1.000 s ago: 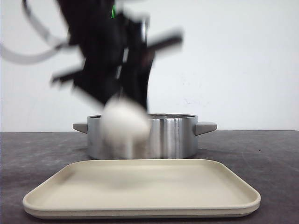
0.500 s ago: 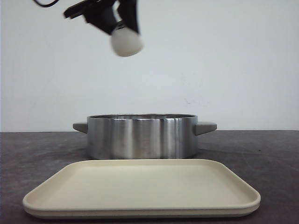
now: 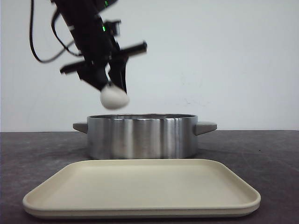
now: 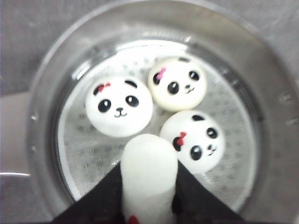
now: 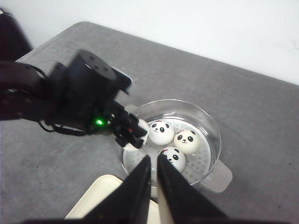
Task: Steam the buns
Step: 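Lift the last bun with the left gripper into the pot, release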
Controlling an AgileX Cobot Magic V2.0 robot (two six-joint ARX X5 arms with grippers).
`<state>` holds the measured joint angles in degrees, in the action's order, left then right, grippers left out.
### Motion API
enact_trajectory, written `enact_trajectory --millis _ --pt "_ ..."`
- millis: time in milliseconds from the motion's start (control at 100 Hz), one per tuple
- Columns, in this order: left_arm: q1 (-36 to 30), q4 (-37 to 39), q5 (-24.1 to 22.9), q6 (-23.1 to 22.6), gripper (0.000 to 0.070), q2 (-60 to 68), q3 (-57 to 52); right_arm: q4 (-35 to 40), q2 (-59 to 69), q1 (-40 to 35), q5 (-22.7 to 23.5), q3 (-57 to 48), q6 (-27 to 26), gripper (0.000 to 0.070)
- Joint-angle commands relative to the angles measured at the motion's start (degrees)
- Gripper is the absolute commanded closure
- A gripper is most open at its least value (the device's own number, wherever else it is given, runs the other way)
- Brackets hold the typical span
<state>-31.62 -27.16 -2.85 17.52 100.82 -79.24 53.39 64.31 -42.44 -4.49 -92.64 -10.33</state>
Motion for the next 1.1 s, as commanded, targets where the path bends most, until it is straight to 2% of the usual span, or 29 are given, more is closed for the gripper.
enact_trajectory --millis 0,170,230,360,390,450,700,800,920,1060,1090 --pt "-0.3 0.7 0.6 -0.5 0.0689 2.3 -1.0 -0.5 0.3 -0.6 0.0 -1.2 -0.2 0.0686" --pt "-0.3 -0.2 1.7 -0.4 0.0640 6.6 -1.0 0.3 0.3 -0.6 0.0 -1.2 -1.7 0.0686" --pt "-0.3 -1.1 1.9 -0.4 0.0530 7.6 -1.0 0.8 0.3 -0.6 0.0 -1.2 -1.9 0.0686" --pt "-0.4 -1.4 1.9 -0.4 0.0198 8.1 -1.0 1.6 0.3 -0.6 -0.1 -1.2 -2.7 0.0686" --pt "-0.6 -1.3 1.9 -0.4 0.0142 8.1 -1.1 1.6 0.3 -0.6 -0.1 -1.2 -2.8 0.0686" --pt "-0.5 -1.7 1.9 -0.4 0.0103 7.8 -1.6 1.5 0.3 -0.6 -0.1 -1.2 -2.8 0.0686" --pt "-0.7 -6.4 1.9 -0.4 0.0102 7.3 -9.2 1.5 0.3 -0.6 -0.7 -1.2 -2.8 0.0686" --pt "-1.0 -9.9 1.8 -0.3 0.0107 6.5 -14.1 1.5 0.3 -0.6 -2.1 -1.2 -2.8 0.0686" --pt "-1.6 -10.3 1.7 -0.4 0.0120 3.2 -17.0 1.5 0.3 -0.6 -3.8 -1.2 -2.5 0.0686" --pt "-2.1 -8.0 1.3 -0.4 0.0233 -4.8 -17.0 1.6 0.3 -0.6 -5.0 -1.2 -0.9 0.0686" --pt "-2.3 -7.8 1.2 -0.4 0.0238 -6.5 -17.0 1.6 0.3 -0.6 -5.1 -1.2 -0.7 0.0686"
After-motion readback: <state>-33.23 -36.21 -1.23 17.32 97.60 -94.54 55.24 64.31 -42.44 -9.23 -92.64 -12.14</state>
